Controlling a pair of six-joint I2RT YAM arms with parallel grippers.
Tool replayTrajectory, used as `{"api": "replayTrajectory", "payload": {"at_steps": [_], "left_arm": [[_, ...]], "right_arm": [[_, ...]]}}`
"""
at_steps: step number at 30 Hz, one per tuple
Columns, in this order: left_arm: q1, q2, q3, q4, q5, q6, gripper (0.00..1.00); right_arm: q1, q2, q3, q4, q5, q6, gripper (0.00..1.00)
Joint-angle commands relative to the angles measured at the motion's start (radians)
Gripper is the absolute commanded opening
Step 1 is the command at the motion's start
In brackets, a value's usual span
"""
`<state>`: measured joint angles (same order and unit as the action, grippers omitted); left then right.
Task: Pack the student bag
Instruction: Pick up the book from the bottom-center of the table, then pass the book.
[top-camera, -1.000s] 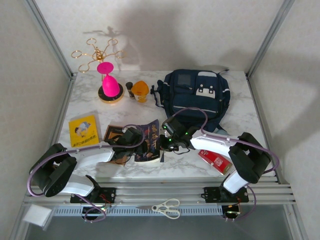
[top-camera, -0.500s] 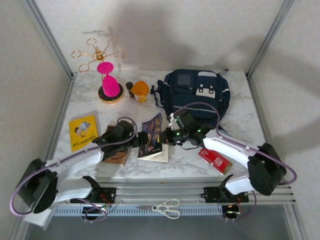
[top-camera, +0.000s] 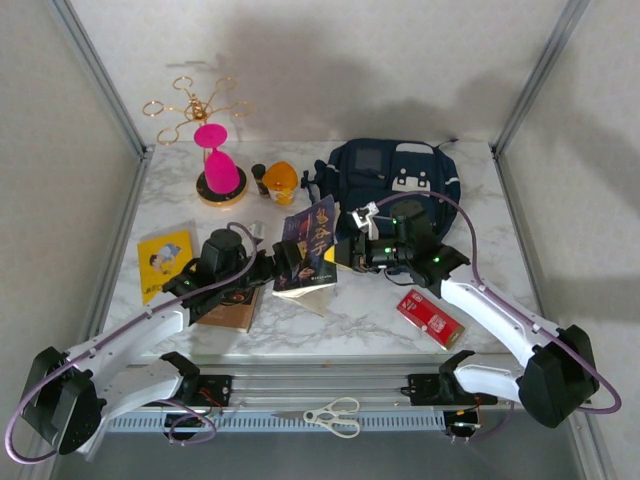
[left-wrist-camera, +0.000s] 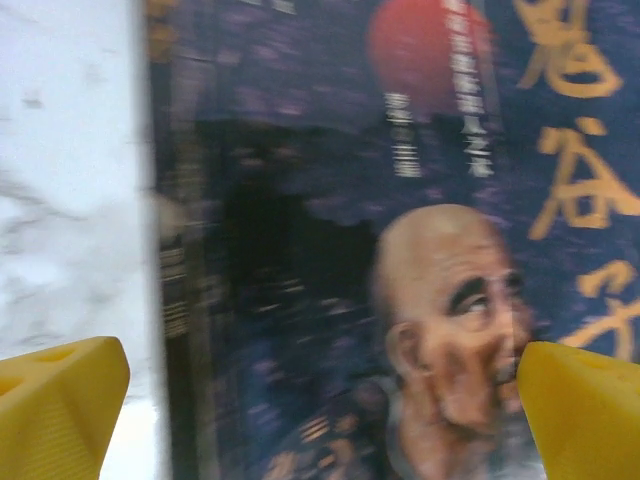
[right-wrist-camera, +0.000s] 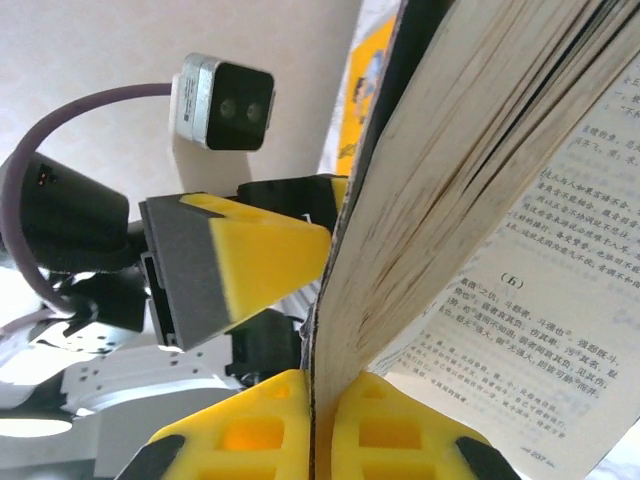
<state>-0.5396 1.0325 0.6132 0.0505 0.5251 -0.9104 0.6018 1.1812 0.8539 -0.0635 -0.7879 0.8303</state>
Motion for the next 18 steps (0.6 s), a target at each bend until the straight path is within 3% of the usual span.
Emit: {"api": "replayTrajectory", "payload": {"at_steps": [1,4,10,14,16,18], "left_arm": [[0.002,-0.026,0.004,0.173,0.113,-0.102,0.93],[0.001,-0.041,0.011,0.205,0.126,-0.130,0.81],[-0.016,-0.058,0.014,0.257,0.118,-0.160,0.32],[-0.026,-0.036,0.019,0.321,0.119,-0.186,0.03],[-0.028,-0.018,0.031,0.347,0.126,-0.201,0.00],[-0.035,-0.001,0.044,0.390,0.134,-0.217,0.00]], "right_arm": [[-0.011,-0.024,-0.013,0.127,-0.090,0.012,0.00],[-0.040,-0.008,-0.033,0.106,-0.098,-0.007,0.00],[-0.074,-0.006,-0.050,0.064,-0.099,-0.045,0.01],[-0.082,-0.021,-0.055,0.035,-0.083,-0.058,0.20],[-0.102,-0.036,-0.055,0.007,-0.080,-0.069,0.33],[-0.145,-0.067,-0.070,-0.005,-0.089,-0.063,0.57]]}}
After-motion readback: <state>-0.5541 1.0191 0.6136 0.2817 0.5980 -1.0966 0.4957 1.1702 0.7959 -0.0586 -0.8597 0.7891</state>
